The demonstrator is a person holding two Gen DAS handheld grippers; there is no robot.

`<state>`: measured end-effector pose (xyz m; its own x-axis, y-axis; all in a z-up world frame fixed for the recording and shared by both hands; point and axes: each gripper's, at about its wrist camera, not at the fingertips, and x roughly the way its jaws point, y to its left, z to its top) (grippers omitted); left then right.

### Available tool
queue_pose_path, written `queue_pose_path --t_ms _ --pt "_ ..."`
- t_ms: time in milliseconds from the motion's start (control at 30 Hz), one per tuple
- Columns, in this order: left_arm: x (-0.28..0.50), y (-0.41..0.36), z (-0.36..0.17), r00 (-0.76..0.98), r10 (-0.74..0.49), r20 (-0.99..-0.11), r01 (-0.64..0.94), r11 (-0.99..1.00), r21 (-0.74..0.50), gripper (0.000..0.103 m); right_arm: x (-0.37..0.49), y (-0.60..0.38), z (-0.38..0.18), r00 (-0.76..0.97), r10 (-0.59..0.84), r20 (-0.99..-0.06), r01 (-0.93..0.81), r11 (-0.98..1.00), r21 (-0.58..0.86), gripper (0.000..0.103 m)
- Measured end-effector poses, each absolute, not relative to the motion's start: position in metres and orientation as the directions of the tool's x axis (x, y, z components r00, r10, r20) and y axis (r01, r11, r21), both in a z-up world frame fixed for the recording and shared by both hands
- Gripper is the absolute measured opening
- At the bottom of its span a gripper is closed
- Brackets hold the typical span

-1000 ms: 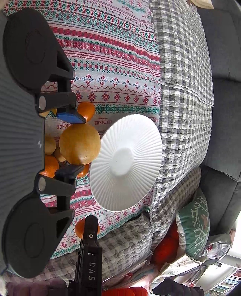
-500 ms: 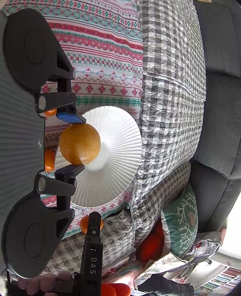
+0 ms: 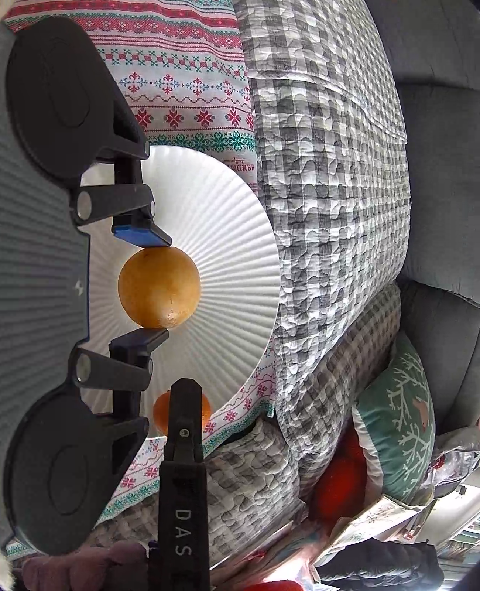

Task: Organize fruits
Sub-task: 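Carry both fruits to the white plate and open both tools to release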

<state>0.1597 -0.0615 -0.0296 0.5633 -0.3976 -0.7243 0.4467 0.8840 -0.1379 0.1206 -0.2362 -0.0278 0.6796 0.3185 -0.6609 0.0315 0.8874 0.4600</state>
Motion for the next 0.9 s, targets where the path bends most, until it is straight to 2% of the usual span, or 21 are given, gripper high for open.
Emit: queue_pose_path --t_ms 267,500,900 --pt "0.178 -0.065 -0.044 0.589 -0.394 -0.706 0.483 0.872 -0.084 0.043 0.122 -0.238 -0.034 0.680 0.331 -0.654 0.012 0.887 0.461 0.033" --pt "0.179 -0.059 -0.047 0.598 -0.422 -0.681 0.502 0.860 -0.092 0.044 0.126 -0.232 -0.041 0.678 0.333 -0.655 -0.004 0.893 0.450 0.033" --pt "0.179 -0.062 -0.049 0.584 -0.420 -0.695 0.518 0.852 -0.079 0.045 0.128 -0.230 -0.048 0.674 0.331 -0.661 -0.001 0.895 0.447 0.033"
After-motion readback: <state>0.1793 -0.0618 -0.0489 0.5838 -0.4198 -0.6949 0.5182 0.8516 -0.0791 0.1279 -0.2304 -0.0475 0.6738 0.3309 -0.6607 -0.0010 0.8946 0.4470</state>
